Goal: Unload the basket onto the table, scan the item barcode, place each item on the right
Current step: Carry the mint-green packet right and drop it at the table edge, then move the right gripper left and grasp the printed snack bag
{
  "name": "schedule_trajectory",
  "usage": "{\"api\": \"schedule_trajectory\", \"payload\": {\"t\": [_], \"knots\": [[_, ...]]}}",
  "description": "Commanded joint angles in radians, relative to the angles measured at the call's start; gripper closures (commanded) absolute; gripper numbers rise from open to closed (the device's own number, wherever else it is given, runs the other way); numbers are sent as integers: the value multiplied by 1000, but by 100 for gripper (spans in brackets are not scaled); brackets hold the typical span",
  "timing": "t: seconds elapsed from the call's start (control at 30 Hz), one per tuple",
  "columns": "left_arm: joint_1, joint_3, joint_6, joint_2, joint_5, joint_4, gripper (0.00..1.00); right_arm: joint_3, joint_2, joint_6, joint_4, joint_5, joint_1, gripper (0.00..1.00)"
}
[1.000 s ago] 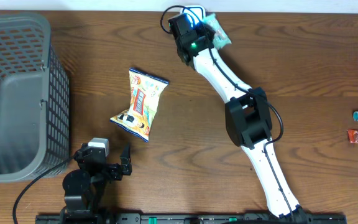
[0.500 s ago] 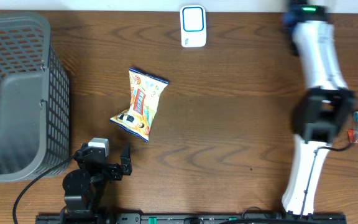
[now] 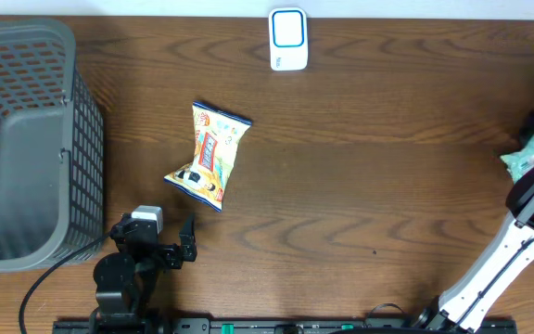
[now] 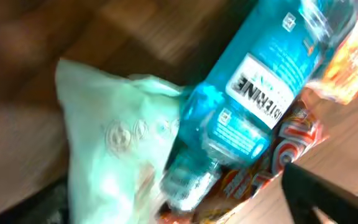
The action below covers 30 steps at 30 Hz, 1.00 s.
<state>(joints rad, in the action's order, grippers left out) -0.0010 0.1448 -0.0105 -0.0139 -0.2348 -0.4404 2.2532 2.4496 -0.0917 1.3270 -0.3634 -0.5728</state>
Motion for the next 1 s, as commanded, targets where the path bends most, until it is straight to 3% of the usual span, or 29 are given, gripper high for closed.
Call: {"api": "schedule_trajectory", "payload": {"t": [0.0,0.17,0.3,0.53,0.7,0.77,0.83,0.97], "knots": [[3,-14,5,2,-8,-16,1,205,-43,-80,66,429,3,1],[3,-14,5,2,-8,-16,1,353,-120,-80,148,954,35,1],[3,-14,5,2,-8,-16,1,358,-196,-127,182,1083,141,1],[3,-14,5,2,-8,-16,1,348,-206,-172,172,1020,551,1],[3,-14,5,2,-8,-16,1,348,-127,-178,54,898,893,1],[3,-14,5,2,-8,-16,1,348,-76,-200,-17,810,1027,1],[3,-14,5,2,-8,-16,1,348,-2,-327,-86,629,1167,1],[3,-14,5,2,-8,-16,1,348,82,-379,-167,472,1307,1]]}}
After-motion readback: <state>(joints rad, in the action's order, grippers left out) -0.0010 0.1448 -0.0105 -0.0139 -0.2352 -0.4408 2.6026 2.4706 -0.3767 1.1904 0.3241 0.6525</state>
